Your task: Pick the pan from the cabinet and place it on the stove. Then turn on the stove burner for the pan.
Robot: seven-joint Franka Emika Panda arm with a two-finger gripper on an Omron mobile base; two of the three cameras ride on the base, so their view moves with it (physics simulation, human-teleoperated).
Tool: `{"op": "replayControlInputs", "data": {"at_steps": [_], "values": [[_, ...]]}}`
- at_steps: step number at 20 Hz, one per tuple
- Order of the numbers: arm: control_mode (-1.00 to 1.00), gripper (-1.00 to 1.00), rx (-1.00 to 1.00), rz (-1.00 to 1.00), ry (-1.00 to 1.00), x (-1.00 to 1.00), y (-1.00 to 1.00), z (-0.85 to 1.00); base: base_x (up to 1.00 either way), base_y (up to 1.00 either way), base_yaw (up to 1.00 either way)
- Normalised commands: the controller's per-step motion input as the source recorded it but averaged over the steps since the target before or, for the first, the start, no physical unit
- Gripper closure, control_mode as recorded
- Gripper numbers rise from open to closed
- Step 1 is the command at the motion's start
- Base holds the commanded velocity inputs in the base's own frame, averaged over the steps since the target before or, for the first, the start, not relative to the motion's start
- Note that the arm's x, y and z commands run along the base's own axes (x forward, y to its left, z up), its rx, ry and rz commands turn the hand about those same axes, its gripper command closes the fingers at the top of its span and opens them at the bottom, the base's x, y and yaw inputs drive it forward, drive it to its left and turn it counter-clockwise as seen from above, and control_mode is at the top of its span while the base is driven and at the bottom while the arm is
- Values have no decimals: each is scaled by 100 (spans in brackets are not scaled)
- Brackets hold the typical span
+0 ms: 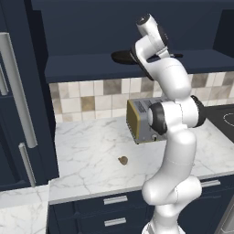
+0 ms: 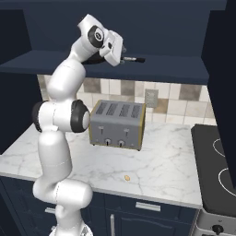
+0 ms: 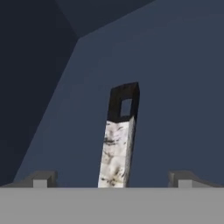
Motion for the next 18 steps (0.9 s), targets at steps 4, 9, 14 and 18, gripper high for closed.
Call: {"op": "replayControlInputs", "data": {"at_steps": [4, 9, 14, 18], "values": [[-100, -100, 0, 0, 5, 23, -14, -68, 0, 0, 0], [-100, -100, 0, 0, 5, 19, -15, -73, 0, 0, 0], [-100, -100, 0, 0, 3, 17, -15, -74, 0, 0, 0], [-100, -100, 0, 0, 2, 16, -15, -79, 0, 0, 0]]}}
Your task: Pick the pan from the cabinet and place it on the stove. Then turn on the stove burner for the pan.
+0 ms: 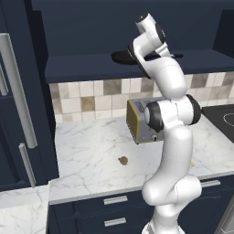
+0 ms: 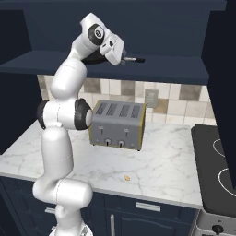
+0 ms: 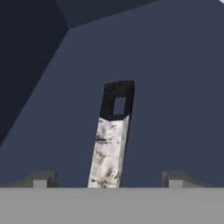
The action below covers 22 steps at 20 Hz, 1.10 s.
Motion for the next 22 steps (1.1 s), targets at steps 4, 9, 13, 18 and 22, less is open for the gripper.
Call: {"op": "replayControlInputs", "data": {"at_steps": [4, 9, 13, 18, 22], "values": [[-100, -100, 0, 2, 1, 11, -11, -80, 0, 0, 0], [-100, -100, 0, 3, 0, 10, -13, -79, 0, 0, 0], [-100, -100, 0, 4, 0, 10, -13, -78, 0, 0, 0], [-100, -100, 0, 5, 0, 10, -9, -79, 0, 0, 0], [-100, -100, 0, 6, 0, 10, -7, -79, 0, 0, 0]]}}
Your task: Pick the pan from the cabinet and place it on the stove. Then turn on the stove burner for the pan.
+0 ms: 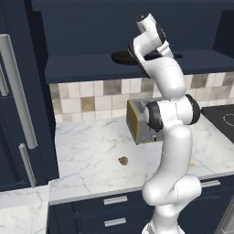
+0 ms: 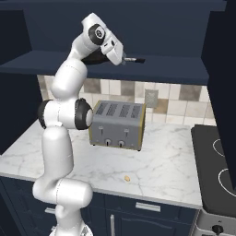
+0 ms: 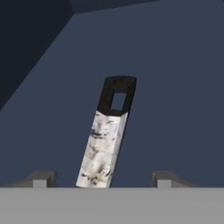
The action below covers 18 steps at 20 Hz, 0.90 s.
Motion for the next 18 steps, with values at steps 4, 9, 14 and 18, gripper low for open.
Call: {"op": "replayControlInputs", "data": {"at_steps": [4, 9, 14, 18], "values": [[-100, -100, 0, 6, 0, 8, -8, -81, 0, 0, 0], [-100, 100, 0, 5, 0, 8, -7, -88, 0, 0, 0], [-100, 100, 0, 5, 0, 5, -5, -83, 0, 0, 0], [-100, 100, 0, 5, 0, 0, -6, -72, 0, 0, 0]]}}
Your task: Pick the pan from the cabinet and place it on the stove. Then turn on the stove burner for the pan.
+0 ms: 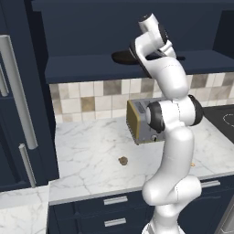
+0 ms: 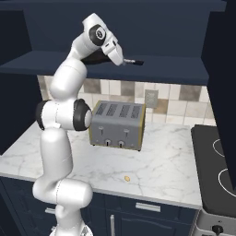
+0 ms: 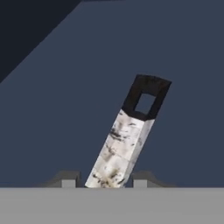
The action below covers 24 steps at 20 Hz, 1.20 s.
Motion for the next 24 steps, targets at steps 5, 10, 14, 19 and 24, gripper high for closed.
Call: {"op": "replayControlInputs", "data": {"at_steps": [5, 10, 14, 19, 24], "values": [[-100, 100, 0, 5, -4, 0, -1, -58, 0, 0, 0], [-100, 100, 0, 5, -10, 0, 0, -45, 0, 0, 0], [-100, 100, 0, 5, -11, 0, 0, -48, 0, 0, 0], [-100, 100, -1, 5, -17, 0, 0, -58, 0, 0, 0], [-100, 100, -3, 5, -22, 0, 0, -56, 0, 0, 0]]}}
